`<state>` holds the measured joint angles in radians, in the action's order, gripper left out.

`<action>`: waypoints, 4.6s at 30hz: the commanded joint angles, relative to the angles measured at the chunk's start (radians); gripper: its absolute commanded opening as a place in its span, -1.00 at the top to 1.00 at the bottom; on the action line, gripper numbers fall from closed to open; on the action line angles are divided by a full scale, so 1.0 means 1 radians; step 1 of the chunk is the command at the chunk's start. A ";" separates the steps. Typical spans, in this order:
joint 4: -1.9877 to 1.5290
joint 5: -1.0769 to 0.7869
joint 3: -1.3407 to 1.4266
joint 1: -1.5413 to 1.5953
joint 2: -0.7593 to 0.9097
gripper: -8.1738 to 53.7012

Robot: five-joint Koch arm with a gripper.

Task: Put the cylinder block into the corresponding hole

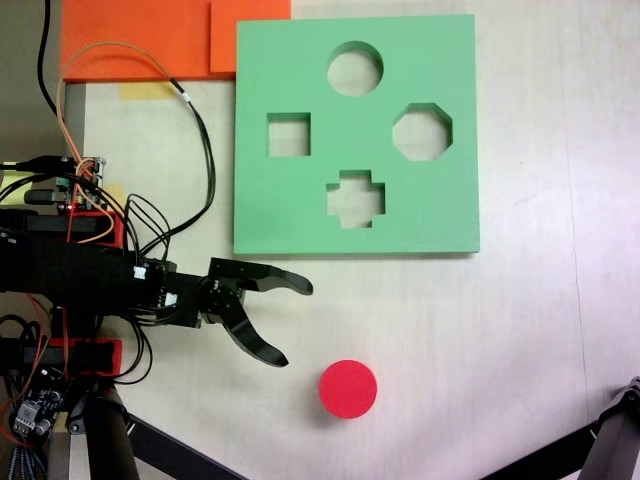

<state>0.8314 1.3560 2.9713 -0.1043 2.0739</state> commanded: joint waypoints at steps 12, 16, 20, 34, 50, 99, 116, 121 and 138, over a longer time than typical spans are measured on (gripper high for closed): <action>1.032 0.137 -0.196 0.011 -1.233 -0.35; 1.032 0.138 -0.198 0.011 -1.235 -0.36; 1.032 0.166 -0.206 0.028 -1.212 -0.48; -0.517 -0.002 -0.288 0.110 0.249 -0.45; -0.816 -1.121 -0.077 0.110 0.244 -0.38; 0.928 0.227 -0.391 -0.273 -1.109 -0.66; 0.910 0.278 -0.543 -0.279 -1.233 -0.95; 0.917 0.278 -0.529 -0.285 -1.230 -0.95; 0.719 0.278 -0.744 -0.304 -1.261 -0.95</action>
<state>1.5432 1.6137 2.2503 -0.3927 0.8053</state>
